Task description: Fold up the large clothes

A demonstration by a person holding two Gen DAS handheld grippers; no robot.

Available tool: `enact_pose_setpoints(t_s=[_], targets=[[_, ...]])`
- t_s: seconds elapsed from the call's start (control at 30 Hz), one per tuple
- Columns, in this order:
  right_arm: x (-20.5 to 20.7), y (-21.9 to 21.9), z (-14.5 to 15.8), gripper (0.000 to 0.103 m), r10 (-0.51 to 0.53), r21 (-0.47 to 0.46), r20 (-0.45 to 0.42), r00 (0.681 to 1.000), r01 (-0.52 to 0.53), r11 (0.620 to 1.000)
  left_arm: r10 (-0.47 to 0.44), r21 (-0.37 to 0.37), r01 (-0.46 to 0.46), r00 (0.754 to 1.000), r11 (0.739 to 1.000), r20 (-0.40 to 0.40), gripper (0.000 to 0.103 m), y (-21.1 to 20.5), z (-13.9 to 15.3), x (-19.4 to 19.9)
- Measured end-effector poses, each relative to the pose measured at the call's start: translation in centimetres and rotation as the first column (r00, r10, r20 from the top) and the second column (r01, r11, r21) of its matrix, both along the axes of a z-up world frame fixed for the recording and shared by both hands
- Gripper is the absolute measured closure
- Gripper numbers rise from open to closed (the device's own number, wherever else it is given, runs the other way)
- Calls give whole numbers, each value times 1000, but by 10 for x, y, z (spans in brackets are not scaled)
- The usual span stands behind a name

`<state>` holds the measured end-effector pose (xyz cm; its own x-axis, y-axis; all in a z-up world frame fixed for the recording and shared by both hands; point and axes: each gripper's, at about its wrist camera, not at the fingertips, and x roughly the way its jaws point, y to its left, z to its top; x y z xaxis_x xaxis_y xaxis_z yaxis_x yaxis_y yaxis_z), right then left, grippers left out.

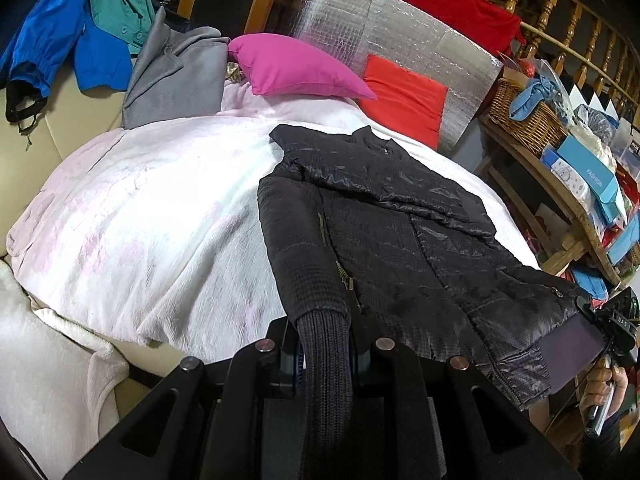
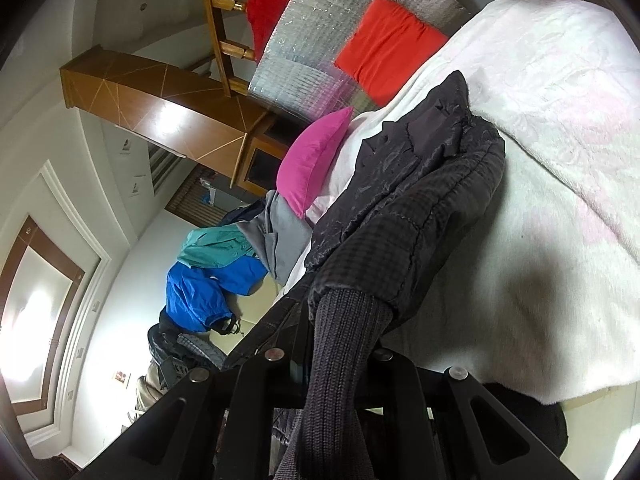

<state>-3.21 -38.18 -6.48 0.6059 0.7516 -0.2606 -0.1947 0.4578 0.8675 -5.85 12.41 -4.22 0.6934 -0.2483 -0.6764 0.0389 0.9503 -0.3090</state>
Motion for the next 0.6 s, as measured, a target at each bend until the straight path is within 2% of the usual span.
enact_pose_setpoints(t_s=[0.3,0.6], targets=[[-18,-6,-9,90,9,24,-2,1000,-9,1000,-11,12,11,1000,1000,4,85,4,4,-8],[-20,-10,-16,90,16,20,-27,1000,-16,1000,-22,13,23,999,1000,-31,85,7,-9,-2]])
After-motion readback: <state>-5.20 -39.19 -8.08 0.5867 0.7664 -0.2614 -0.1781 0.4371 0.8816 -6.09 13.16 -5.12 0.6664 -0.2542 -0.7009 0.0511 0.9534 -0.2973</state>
